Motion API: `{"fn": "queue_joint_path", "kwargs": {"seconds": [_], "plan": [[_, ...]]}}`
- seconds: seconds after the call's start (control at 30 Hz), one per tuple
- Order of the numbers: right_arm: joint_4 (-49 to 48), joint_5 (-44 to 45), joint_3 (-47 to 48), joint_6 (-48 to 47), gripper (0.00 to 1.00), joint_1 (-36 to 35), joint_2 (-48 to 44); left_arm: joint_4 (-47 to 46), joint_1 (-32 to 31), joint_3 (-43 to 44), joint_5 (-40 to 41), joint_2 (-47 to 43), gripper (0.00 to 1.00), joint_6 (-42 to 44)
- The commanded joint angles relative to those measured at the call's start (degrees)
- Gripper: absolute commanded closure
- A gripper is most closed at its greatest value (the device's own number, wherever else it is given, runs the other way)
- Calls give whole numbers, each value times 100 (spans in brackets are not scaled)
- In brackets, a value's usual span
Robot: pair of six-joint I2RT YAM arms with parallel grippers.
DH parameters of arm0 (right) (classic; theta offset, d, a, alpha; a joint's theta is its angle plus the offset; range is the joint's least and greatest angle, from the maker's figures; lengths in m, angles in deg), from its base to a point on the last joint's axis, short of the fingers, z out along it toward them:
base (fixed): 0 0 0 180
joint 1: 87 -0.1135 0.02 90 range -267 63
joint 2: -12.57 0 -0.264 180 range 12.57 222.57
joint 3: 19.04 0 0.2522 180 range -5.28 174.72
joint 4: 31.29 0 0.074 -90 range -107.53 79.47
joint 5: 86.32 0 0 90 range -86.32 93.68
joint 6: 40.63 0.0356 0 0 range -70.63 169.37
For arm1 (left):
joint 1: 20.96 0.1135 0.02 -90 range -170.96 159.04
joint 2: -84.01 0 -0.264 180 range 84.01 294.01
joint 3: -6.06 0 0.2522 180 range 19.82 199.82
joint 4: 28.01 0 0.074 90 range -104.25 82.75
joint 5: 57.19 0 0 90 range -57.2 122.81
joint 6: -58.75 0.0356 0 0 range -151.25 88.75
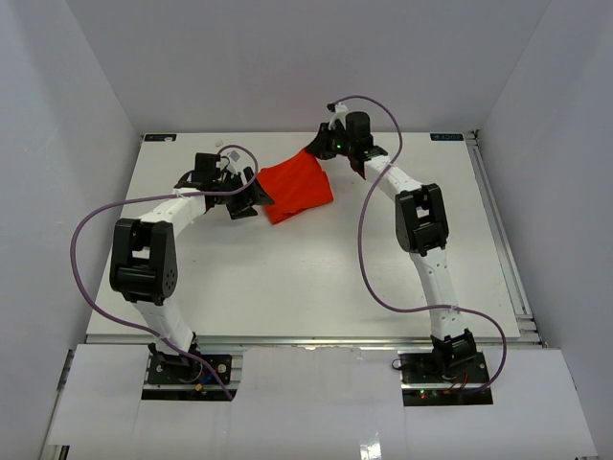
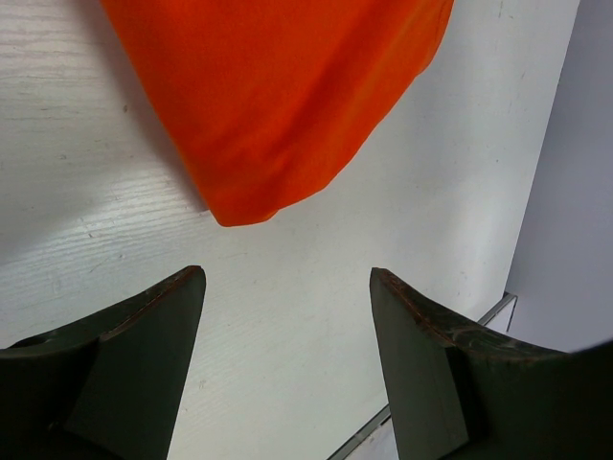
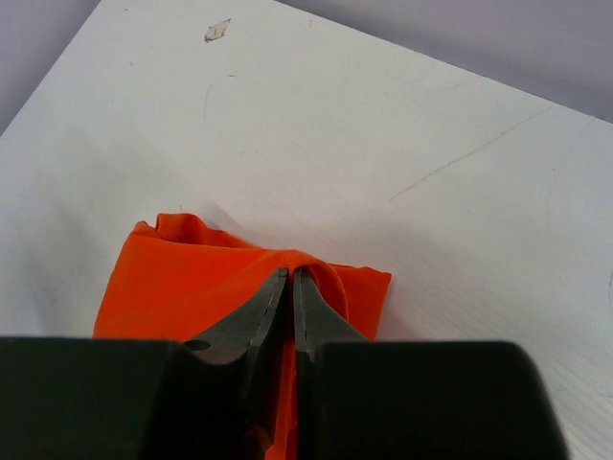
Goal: Fold and stack the t-shirts
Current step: Fold the tshirt
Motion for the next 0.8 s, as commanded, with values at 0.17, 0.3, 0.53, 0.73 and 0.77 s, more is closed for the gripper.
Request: {"fn": "queue_joint_path", "kwargs": {"seconds": [0.17, 0.3, 0.53, 0.73, 0.77], "plan": [[-236, 327, 173, -181, 82, -61, 346, 50, -16, 220, -124, -259, 20, 128], [-95, 485, 76, -339, 68, -61, 285, 77, -16, 422, -141, -180, 20, 110], [-663, -440, -766, -629, 41, 421, -977, 6, -43, 1404, -299, 303, 20, 136], [-1177, -3701, -1909, -1113, 39, 739, -1683, -143, -183, 2276, -642, 1224, 23, 146], [-1220, -3828, -2067, -1096, 40, 721, -1806, -178, -201, 2381, -686, 1340, 23, 93]]}}
